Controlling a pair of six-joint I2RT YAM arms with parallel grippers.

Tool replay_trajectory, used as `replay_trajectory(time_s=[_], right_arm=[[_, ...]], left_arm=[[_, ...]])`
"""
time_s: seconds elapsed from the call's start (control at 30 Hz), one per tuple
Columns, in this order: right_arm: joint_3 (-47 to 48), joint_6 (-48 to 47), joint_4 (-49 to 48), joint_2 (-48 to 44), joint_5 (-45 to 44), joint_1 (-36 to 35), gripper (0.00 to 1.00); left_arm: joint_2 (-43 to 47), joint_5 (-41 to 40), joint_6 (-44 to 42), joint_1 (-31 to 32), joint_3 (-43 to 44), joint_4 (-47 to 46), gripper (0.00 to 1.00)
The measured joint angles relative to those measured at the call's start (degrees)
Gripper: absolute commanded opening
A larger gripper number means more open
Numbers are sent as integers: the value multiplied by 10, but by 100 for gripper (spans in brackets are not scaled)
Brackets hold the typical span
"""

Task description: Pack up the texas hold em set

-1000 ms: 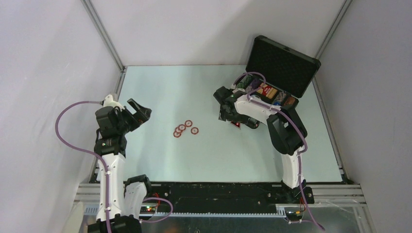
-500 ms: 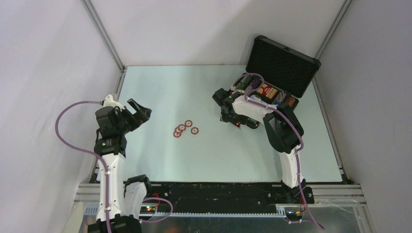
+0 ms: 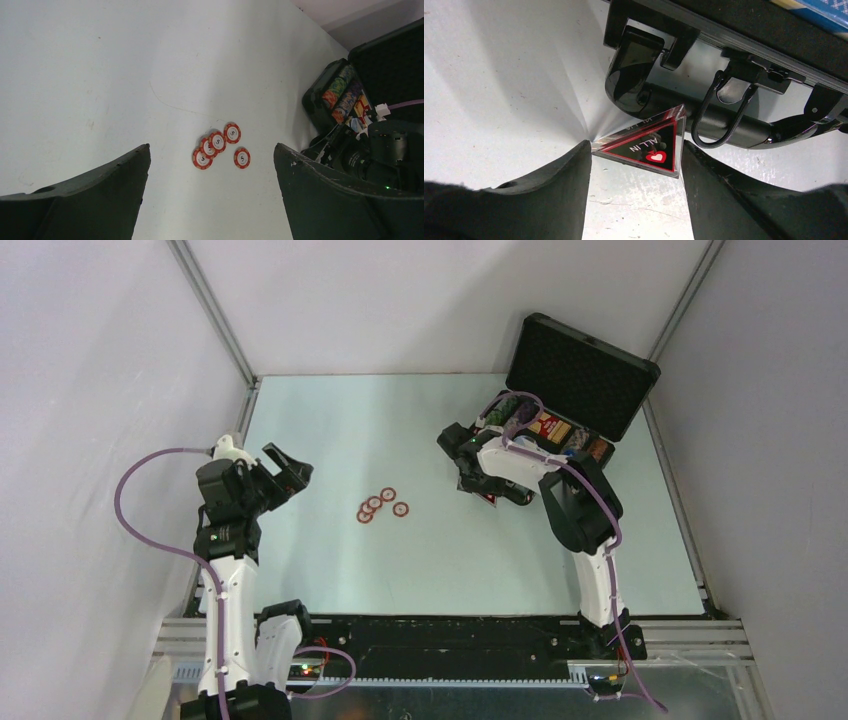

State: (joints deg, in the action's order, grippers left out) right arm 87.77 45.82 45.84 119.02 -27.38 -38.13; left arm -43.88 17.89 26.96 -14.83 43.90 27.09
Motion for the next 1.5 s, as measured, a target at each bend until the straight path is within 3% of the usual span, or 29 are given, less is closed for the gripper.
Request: replay_trajectory(time_s=[0.47,0.87,1.13,1.5], right_arm=[[-10,-4,-5,-12,-4,2,58],[-17,-20,-8,-108,0,29,59],[11,-62,-10,-126,20,120,59],[141,-116,-3,-87,49,238,60]], left_arm=[[0,4,0,0,0,0,97],[0,4,0,0,0,0,97],[0,4,0,0,0,0,97],[0,4,0,0,-1,0,97]])
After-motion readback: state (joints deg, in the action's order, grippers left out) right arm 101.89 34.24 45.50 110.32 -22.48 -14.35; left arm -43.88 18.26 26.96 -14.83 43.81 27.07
